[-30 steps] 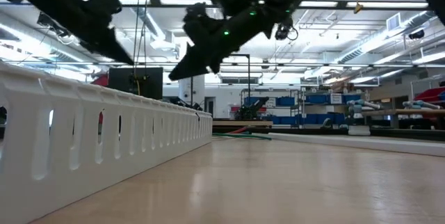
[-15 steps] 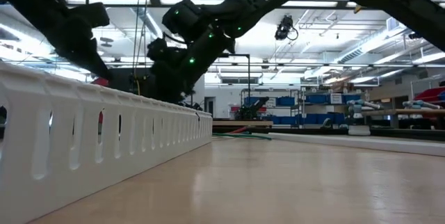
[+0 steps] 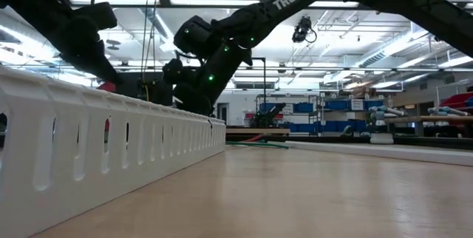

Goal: Ziptie cables
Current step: Wrap the black zip tie around the object

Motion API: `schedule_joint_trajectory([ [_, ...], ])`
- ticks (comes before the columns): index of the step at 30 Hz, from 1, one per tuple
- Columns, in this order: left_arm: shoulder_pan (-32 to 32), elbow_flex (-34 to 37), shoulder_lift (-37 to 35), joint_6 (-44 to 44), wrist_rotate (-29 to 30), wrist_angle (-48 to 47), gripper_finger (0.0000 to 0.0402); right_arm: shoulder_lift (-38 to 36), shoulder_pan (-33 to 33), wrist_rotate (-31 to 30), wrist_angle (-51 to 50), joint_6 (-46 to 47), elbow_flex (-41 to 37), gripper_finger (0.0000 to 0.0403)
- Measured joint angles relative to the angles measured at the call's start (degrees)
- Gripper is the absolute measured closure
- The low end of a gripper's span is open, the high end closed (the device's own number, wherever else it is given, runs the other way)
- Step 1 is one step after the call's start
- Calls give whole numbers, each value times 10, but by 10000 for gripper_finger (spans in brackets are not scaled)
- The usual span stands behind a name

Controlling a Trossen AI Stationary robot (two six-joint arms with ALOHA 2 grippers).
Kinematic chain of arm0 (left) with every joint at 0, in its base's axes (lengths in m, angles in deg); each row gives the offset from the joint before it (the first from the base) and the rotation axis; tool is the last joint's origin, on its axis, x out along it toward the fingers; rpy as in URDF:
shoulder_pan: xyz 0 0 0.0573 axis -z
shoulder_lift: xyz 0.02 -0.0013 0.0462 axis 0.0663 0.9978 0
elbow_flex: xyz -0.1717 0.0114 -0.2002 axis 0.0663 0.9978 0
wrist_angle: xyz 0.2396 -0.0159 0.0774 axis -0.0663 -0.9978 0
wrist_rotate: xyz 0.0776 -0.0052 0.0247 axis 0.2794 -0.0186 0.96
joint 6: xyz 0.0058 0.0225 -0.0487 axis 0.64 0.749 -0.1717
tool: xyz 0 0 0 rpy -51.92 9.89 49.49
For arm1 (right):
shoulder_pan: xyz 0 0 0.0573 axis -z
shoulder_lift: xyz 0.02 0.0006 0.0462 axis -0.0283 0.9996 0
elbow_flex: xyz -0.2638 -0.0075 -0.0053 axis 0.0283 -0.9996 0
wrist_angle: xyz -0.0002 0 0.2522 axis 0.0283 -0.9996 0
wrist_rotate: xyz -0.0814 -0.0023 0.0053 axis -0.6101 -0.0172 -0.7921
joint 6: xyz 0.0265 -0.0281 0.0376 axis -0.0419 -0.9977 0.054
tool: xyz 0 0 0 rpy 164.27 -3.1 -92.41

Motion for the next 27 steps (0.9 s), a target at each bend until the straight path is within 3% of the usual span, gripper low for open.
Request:
schedule_joint_trajectory([
  [7,0,0,0,4,0,17,402,0,1,9,-17,-6,0,396],
  [27,0,0,0,-5,0,19,402,-13,3,-22,-14,6,0,399],
])
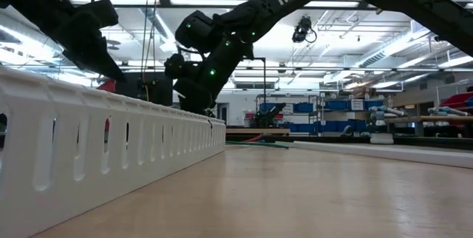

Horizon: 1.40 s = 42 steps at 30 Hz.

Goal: Ziptie cables
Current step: Wrap the black zip tie around the object

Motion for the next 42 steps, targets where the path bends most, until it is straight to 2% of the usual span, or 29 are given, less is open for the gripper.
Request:
schedule_joint_trajectory([
  [10,0,0,0,0,0,0,402,0,4,-1,0,-5,0,336],
  [16,0,0,0,0,0,1,402,0,12,-15,14,-5,0,321],
  [21,0,7,0,0,1,32,402,0,17,-7,29,2,0,321],
  [27,0,48,0,11,1,99,402,1,17,-1,22,5,-3,320],
  [37,0,68,0,11,-11,141,402,-1,32,-8,53,26,-72,323],
  [40,0,68,0,13,-12,153,402,-1,36,14,53,26,-74,343],
  [42,0,68,0,14,-12,151,402,-1,37,15,55,21,-74,377],
])
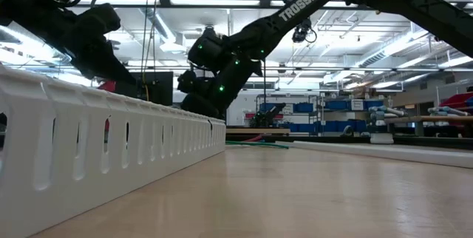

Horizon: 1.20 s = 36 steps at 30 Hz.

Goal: Ziptie cables
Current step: Wrap the black zip tie around the object

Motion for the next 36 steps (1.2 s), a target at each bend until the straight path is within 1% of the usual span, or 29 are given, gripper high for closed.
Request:
schedule_joint_trajectory([
  [2,0,0,0,0,0,1,402,0,0,-7,5,-6,0,394],
  [5,0,0,0,-2,0,3,402,0,-3,-17,22,3,-1,399],
  [10,0,0,0,-2,0,20,402,-14,-3,-20,15,14,-2,401],
  [13,0,0,0,-3,0,33,402,-36,-2,-26,1,18,-4,402],
  [17,0,0,0,-3,0,34,402,-70,-2,-46,-47,19,-3,401],
  [20,0,1,2,-3,0,38,402,-102,-3,-46,-65,24,-33,401],
  [23,0,16,2,-4,0,59,402,-154,-10,-46,-61,34,-93,402],
  [25,0,29,2,-7,0,78,402,-199,-17,-46,-50,46,-149,402],
  [27,0,45,2,-8,0,107,401,-249,-26,-47,-19,64,-214,402],
  [29,0,66,2,-7,0,155,402,-304,-39,-47,25,81,-287,402],
  [33,0,109,2,2,0,272,401,-418,-70,-46,168,134,-435,402],
  [36,0,133,5,32,0,339,401,-481,-92,-44,316,172,-543,402],
])
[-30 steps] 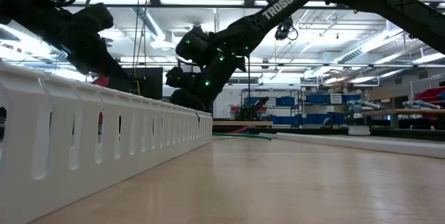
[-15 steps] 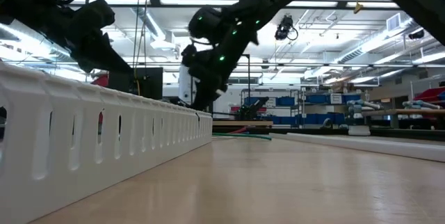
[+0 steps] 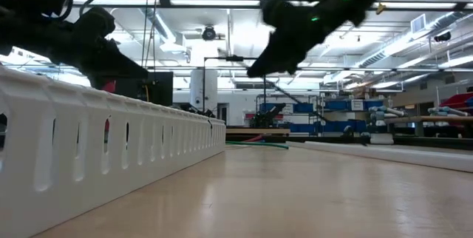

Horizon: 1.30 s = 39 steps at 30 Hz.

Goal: Ziptie cables
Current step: Wrap the black zip tie around the object

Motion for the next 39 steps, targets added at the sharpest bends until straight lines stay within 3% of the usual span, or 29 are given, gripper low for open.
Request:
schedule_joint_trajectory([
  [7,0,20,36,76,-5,122,389,-23,-18,2,376,83,-180,403],
  [14,0,15,133,130,-57,293,337,53,-16,75,558,110,-189,403],
  [22,0,-14,275,133,-72,441,269,124,-8,164,600,114,-127,402],
  [27,-1,-86,371,178,-129,455,265,153,26,259,599,139,-88,402],
  [31,-3,-142,435,196,-153,481,265,157,54,283,598,155,-82,402],
  [35,-20,-164,479,221,-164,552,266,156,80,321,597,169,-82,402],
  [39,-59,-167,512,209,-228,622,266,156,96,353,594,180,-82,402],
])
